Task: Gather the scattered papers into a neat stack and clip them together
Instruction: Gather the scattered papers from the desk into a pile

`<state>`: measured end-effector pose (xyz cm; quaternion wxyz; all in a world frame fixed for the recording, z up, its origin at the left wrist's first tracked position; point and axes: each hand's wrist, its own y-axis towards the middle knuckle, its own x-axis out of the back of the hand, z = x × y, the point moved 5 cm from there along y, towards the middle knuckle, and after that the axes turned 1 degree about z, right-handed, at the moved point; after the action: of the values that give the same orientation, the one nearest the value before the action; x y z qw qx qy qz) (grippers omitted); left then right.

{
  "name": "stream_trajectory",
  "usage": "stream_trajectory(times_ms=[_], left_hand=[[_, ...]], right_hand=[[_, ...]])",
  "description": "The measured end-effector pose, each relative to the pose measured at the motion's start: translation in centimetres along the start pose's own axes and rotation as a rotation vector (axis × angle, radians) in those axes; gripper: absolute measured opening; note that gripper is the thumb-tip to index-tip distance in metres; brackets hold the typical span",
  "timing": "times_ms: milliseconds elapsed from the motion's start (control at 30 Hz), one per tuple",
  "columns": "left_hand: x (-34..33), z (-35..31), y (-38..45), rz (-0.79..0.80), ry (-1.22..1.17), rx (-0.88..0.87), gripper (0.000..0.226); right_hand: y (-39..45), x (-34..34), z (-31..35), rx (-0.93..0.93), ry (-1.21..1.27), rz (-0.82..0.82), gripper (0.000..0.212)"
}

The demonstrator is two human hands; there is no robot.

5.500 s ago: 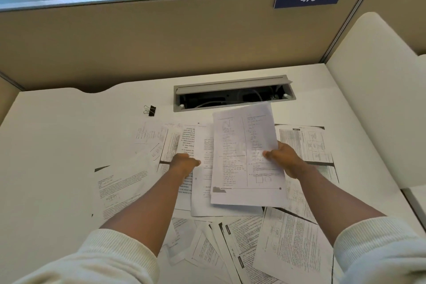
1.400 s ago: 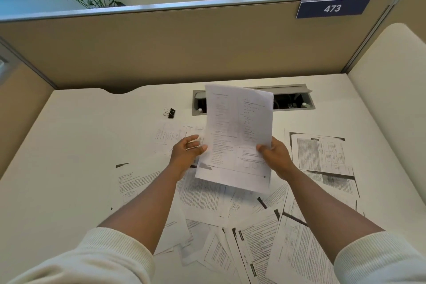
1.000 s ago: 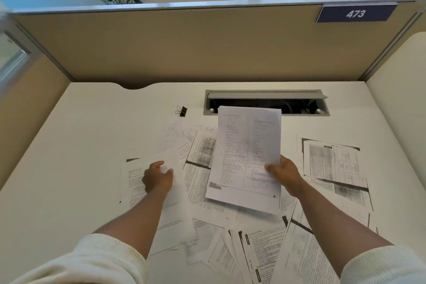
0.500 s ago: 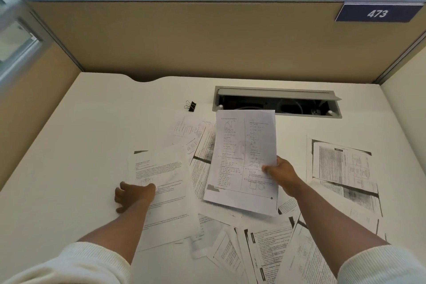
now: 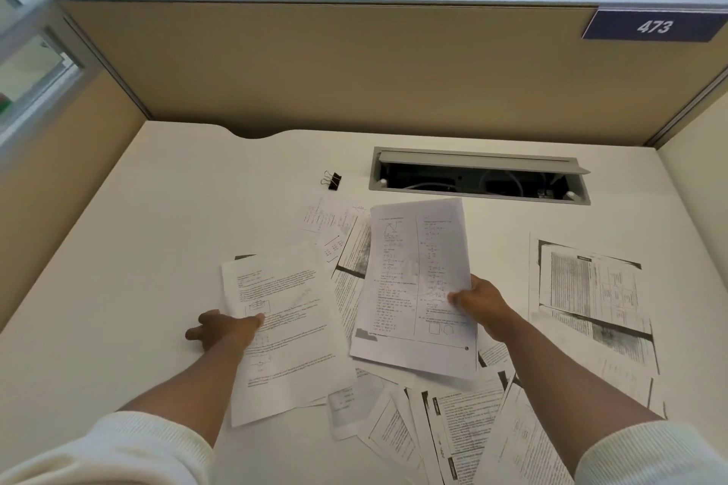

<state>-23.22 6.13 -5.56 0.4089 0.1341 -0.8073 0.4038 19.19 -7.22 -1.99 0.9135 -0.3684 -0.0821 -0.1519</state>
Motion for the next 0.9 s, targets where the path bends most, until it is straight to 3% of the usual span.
stream_trajectory(times_ms=[200, 467, 567, 700, 900], left_hand=[[-0.4, -0.2, -0.6, -0.014, -0.103, -0.098, 0.086], [-1.1, -0.8, -2.0, 0.006, -0.152, -0.159, 0.066], [-1.0, -1.3, -2.3, -0.023, -0.104, -0.283, 0.063], [-1.7, -2.2, -2.7, -0.02, 0.065, -0.477, 0.04], [-1.6, -2.5, -2.1, -0.082, 0.242, -0.417, 0.055]], right_hand=[[0.0, 0.4, -0.1, 0.003, -0.009, 0.001, 0.033], [-0.1, 0.8, -0.4, -0.007, -0.01, -0.002, 0.032], [0.0, 0.9, -0.7, -0.018, -0.003, -0.005, 0.033], [0.1, 1.0, -0.9, -0.022, -0.006, -0.007, 0.033], [0.0, 1.3, -0.7, -0.023, -0.028, -0.002, 0.033]])
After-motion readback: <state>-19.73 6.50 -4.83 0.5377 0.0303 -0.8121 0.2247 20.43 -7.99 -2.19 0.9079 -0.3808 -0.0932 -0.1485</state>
